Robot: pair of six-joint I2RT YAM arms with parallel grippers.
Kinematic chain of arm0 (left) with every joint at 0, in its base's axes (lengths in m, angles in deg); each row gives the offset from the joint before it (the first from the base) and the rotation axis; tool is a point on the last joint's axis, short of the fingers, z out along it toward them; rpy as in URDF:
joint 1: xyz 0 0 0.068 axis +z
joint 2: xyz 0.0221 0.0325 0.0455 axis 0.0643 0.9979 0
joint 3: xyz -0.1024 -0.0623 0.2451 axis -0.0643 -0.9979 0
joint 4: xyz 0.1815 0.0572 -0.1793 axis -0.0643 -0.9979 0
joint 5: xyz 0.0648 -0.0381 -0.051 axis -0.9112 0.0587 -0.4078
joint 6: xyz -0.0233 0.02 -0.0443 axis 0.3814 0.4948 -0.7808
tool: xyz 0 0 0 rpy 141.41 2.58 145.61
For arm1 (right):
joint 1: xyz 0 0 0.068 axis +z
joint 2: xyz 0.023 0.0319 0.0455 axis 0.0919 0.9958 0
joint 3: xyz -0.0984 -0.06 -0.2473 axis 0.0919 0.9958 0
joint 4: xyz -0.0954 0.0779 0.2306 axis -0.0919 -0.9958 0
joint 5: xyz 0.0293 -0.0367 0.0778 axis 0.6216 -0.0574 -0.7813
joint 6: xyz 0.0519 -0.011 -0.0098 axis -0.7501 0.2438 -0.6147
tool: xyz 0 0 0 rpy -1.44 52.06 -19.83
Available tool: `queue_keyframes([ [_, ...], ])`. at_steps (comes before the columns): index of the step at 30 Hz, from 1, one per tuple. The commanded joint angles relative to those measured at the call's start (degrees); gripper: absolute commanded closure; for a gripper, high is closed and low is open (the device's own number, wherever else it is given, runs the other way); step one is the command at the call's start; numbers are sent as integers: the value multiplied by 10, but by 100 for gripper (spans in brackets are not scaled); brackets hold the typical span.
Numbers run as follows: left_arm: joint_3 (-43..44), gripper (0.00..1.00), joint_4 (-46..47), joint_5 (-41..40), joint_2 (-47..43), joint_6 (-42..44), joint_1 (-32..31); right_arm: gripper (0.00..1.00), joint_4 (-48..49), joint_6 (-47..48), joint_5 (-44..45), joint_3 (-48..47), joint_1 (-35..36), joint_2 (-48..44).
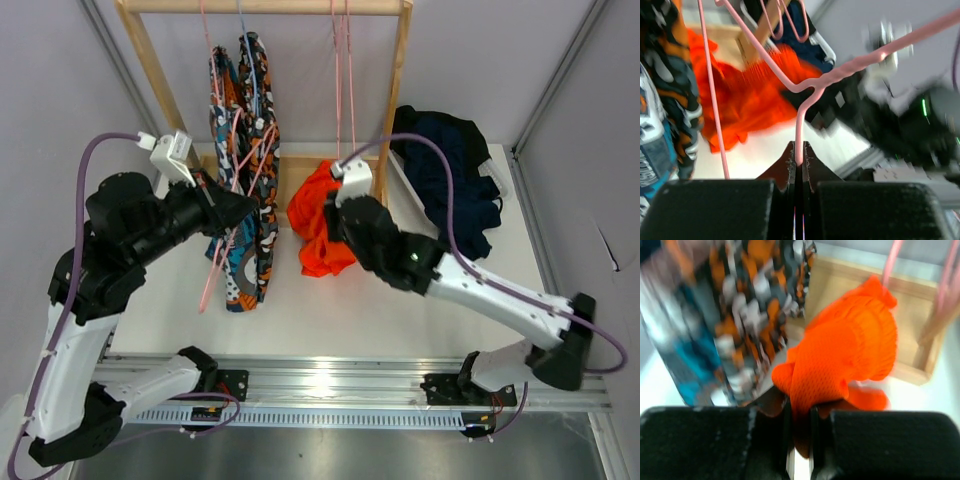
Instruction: Remove the shorts from the hanger
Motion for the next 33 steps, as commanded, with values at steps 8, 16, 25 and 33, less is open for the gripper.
queue_keyframes([
  [8, 200, 100, 102, -102, 174, 88, 0, 100, -58, 123, 196, 49, -37, -308],
  [16, 336, 100, 131, -40, 302, 77, 61, 100, -139, 154, -112, -277, -391, -129],
  [25, 461, 100, 152, 38, 424, 60, 115, 100, -106, 80, -244, -634, -529, 179],
  [33, 432, 100, 187, 61, 451, 63, 127, 100, -19, 32, -287, -593, -547, 244],
])
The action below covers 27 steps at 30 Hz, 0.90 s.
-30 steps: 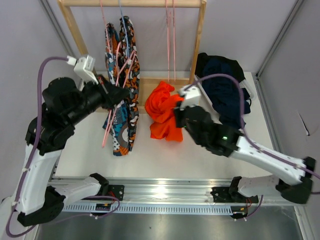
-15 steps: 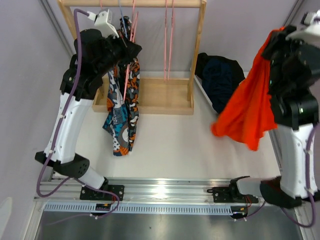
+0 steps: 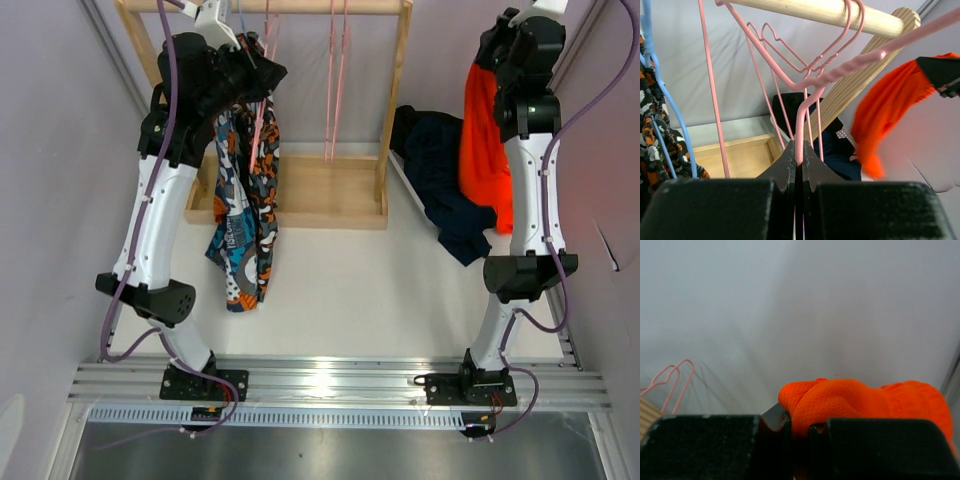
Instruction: Remove the shorts from the hanger
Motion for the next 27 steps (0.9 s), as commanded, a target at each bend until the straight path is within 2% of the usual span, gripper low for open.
queue_keyframes([
  [1, -3, 100, 61, 26, 1, -1, 4, 100, 103, -34, -47, 30, -5, -37],
  [5, 11, 100, 76, 36, 32, -9, 4, 100, 145, -59, -63, 169, -3, -72],
  [6, 23, 100, 78, 38, 39, -11, 4, 100, 156, -66, -58, 257, -1, -83],
  [7, 28, 100, 82, 43, 45, -17, 4, 97, 171, -77, -61, 301, 0, -93],
  [8, 33, 100, 87, 44, 52, -19, 4, 83, 169, -77, -65, 334, 0, -101],
  [9, 41, 100, 90, 45, 65, -22, 4, 7, 156, -80, -64, 361, 0, -99],
  [10, 45, 100, 91, 46, 72, -29, 4, 1, 136, -87, -86, 395, -2, -92],
  [11, 49, 100, 97, 50, 79, -32, 4, 1, 83, -95, -79, 410, -2, -84],
  [12, 63, 100, 99, 52, 92, -40, 4, 1, 80, -102, -73, 440, 0, -94],
  [13, 66, 100, 104, 54, 98, -44, 4, 1, 95, -109, -73, 543, 0, -112],
  [16, 76, 100, 122, 58, 119, -56, 4, 1, 218, -153, -99, 738, 3, -217],
  [20, 83, 100, 140, 61, 147, -75, 13, 1, 210, -165, -88, 845, 43, -314],
  [24, 82, 100, 153, 68, 174, -98, 27, 1, 189, -165, -26, 922, 128, -441],
  [27, 75, 100, 145, 73, 178, -94, 27, 1, 172, -169, 0, 947, 189, -489],
])
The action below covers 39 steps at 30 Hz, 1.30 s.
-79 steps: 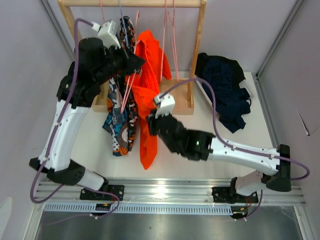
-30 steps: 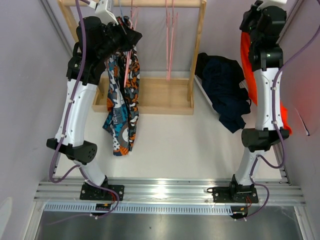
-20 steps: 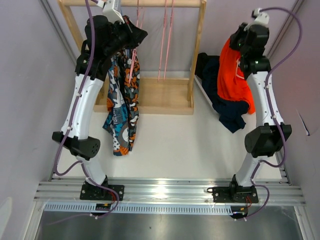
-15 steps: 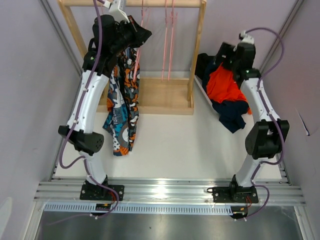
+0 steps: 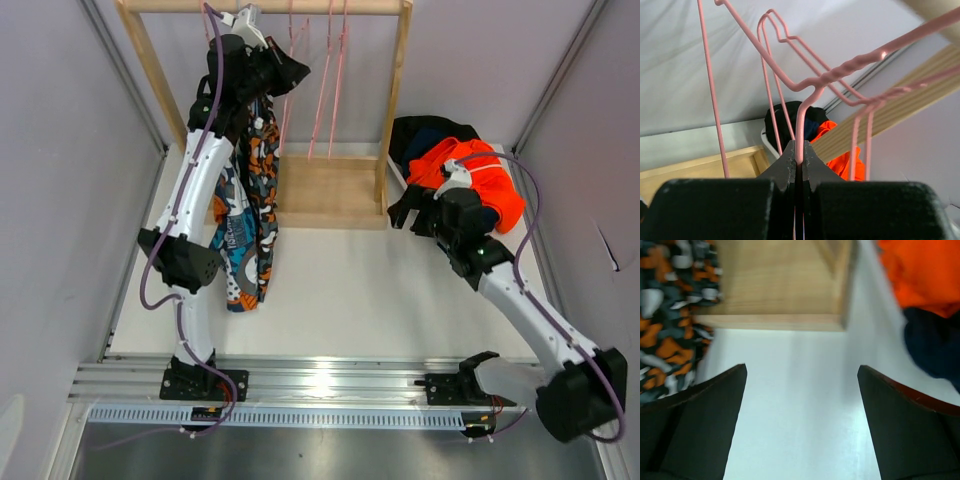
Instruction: Remove the shorts from the hanger
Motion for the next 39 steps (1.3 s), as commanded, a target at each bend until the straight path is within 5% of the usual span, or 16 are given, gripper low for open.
queue_keyframes([
  [1, 15, 100, 24, 18, -3, -14, 6, 1, -14, -13, 62, 19, 63, -54],
  [7, -54, 88, 16, 48, -57, -17, 7, 1, -56, -12, 121, -2, 123, -78],
  [9, -63, 68, 1, 56, -78, -16, 7, 1, -61, -15, 129, -4, 138, -87],
  [10, -62, 47, -4, 74, -84, -18, 7, 1, -65, -19, 139, -1, 141, -91],
  [14, -52, 23, 21, 135, -119, -63, 23, 1, -74, -29, 157, 13, 169, -114],
  [20, -42, 19, 24, 143, -165, -75, 65, 1, -106, -33, 177, 27, 192, -147],
  [25, -83, 26, 7, 143, -188, -56, 87, 1, -135, -30, 187, 33, 196, -176],
  [39, -94, 29, -90, -31, -181, 71, 88, 1, -167, -36, 187, 34, 196, -223],
])
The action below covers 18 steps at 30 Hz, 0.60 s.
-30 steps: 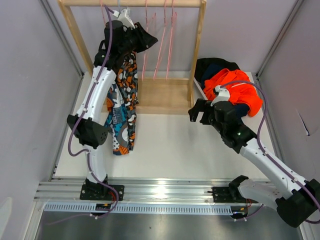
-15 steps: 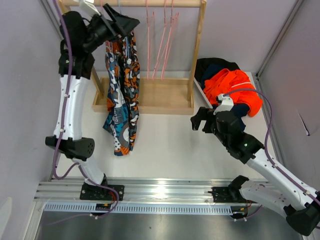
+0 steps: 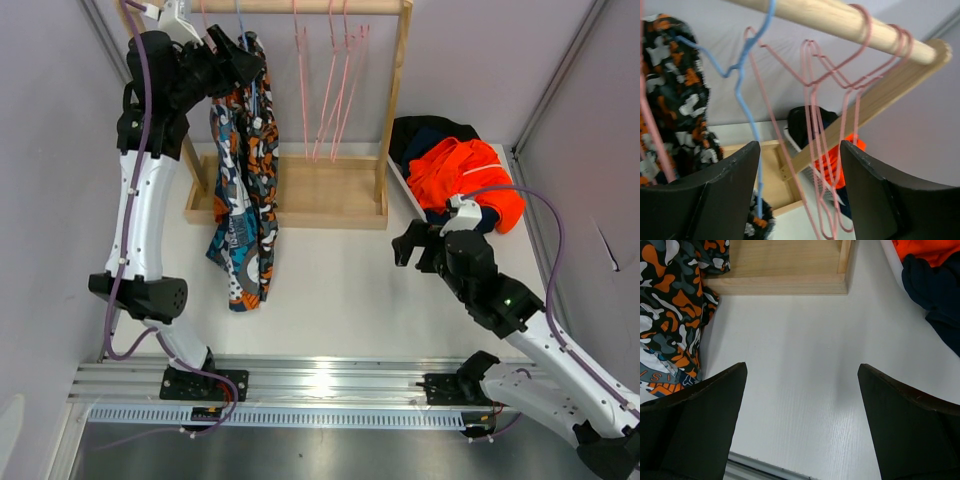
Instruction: Remove the shorts from the hanger
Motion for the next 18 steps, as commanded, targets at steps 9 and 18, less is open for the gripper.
queue_keyframes([
  [9, -5, 32, -19, -74, 24, 43, -2, 1, -10, -14, 11, 0, 3, -31],
  [18, 40, 65, -16, -71, 82, 34, -22, 1, -20, -16, 16, 9, 3, -41],
])
